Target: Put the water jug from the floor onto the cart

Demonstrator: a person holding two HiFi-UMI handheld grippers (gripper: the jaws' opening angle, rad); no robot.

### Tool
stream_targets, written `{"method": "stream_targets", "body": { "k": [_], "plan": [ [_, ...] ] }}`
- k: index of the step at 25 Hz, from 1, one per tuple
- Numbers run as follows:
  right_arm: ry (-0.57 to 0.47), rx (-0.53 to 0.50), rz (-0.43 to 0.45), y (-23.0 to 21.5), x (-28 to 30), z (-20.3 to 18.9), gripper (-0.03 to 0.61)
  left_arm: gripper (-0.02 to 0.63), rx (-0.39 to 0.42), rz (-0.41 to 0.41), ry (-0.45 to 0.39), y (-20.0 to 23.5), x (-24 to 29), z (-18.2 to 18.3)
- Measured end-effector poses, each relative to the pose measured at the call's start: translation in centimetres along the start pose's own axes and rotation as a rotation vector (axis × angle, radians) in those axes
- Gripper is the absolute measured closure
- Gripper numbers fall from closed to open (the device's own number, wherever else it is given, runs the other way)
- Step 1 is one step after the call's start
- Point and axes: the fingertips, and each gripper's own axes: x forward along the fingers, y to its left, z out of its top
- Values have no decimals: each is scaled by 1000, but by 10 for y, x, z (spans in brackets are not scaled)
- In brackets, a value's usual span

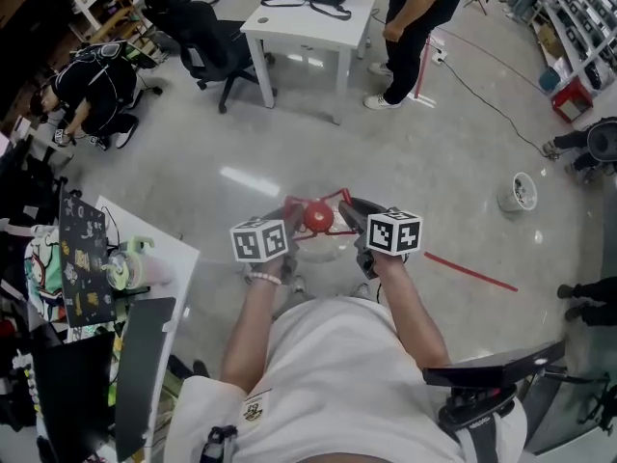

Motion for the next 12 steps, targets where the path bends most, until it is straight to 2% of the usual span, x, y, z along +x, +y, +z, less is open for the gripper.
{"method": "stream_targets", "body": {
  "k": [12],
  "plan": [
    [5, 0, 2, 3, 3, 0, 482, 584, 4, 17, 4, 4, -2, 0]
  ]
}}
